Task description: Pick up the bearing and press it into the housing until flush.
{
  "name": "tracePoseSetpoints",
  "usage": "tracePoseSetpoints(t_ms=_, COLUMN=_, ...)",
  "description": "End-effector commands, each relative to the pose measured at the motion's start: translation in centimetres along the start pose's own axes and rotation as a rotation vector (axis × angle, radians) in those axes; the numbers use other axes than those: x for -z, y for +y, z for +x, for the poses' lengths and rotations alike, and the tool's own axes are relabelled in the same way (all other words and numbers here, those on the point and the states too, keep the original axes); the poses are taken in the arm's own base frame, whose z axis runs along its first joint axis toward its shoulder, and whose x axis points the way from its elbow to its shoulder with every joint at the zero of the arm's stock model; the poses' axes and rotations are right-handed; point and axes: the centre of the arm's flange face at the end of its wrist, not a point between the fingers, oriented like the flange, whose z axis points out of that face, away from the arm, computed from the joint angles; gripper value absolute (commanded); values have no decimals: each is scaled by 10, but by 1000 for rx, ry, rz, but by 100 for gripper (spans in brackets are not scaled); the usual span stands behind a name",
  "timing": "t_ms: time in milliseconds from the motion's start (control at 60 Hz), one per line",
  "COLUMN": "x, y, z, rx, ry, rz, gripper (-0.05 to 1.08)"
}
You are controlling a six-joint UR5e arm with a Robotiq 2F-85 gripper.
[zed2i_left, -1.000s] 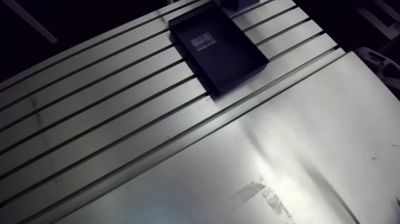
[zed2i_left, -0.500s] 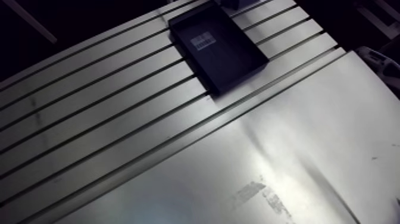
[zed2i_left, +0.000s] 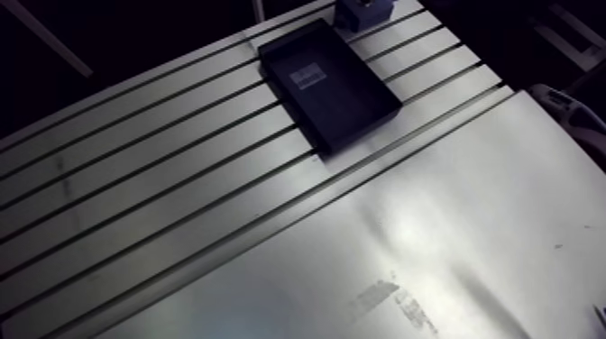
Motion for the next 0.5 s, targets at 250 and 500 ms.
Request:
tracePoseSetpoints(t_ms=250, x=41, y=-5, z=-14, rx=5, ry=-20, rz=11, gripper=0)
tracePoseSetpoints(t_ms=500, x=88, y=-5, z=-23, rx=3, ry=-15, rz=9, gripper=0)
